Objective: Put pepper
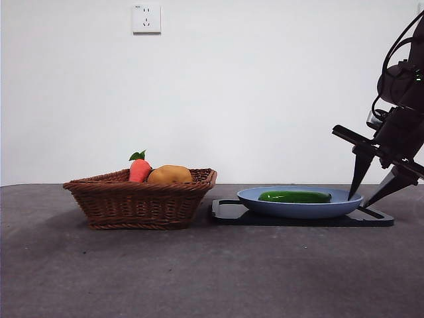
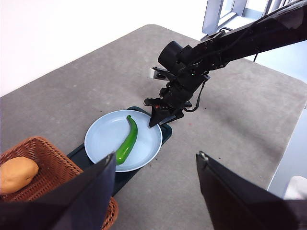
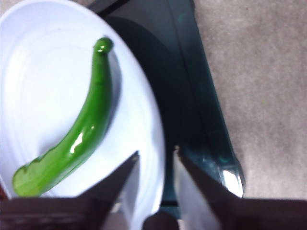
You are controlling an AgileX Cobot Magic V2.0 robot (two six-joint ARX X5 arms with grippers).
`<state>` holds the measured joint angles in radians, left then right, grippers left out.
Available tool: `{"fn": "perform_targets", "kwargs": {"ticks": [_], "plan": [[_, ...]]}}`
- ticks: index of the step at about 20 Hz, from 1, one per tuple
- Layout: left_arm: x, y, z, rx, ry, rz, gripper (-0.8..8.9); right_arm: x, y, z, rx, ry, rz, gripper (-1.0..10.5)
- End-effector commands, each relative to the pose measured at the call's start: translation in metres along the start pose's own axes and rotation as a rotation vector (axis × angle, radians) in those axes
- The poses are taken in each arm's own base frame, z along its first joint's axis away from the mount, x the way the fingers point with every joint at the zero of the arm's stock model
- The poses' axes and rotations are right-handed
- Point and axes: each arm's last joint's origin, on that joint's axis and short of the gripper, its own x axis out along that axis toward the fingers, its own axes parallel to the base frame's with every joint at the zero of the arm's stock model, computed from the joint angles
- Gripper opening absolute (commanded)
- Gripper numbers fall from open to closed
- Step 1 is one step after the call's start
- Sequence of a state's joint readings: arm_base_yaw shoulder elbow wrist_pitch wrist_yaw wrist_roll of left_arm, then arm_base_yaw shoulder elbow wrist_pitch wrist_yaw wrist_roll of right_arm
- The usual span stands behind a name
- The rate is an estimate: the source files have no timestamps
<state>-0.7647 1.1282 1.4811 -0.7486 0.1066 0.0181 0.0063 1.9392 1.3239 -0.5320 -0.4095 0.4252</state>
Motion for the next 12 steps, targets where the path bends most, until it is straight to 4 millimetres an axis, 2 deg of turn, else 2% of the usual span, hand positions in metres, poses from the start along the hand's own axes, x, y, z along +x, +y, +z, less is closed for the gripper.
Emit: {"fn": "perform_targets", "kwargs": {"ticks": [1,4,7,9,12], "plan": [[-0.001,-0.001,0.004,0.004,-0.009,-0.004,2.98,0.001,0.002,0.004,-0.023,-0.005,0.007,1.7],[-0.001,-0.001,0.003,0.003,0.004,-0.004,2.98,-0.027,0.010,0.002,-0.067,-0.032,0.005,1.7],[-0.001,-0.001,0.002,0.002,0.016,-0.004,2.97,-0.075,0.026,-0.008,-0.149,-0.092,0.005,1.7],[-0.001,-0.001,0.000,0.001,0.029,-0.004,2.97,-0.112,0.038,-0.023,-0.230,-0.121,0.015,1.7],[-0.001,-0.001,-0.002,-0.002,0.057,-0.005,2.97,-0.165,0.059,-0.064,-0.379,-0.115,0.032,1.7]]}}
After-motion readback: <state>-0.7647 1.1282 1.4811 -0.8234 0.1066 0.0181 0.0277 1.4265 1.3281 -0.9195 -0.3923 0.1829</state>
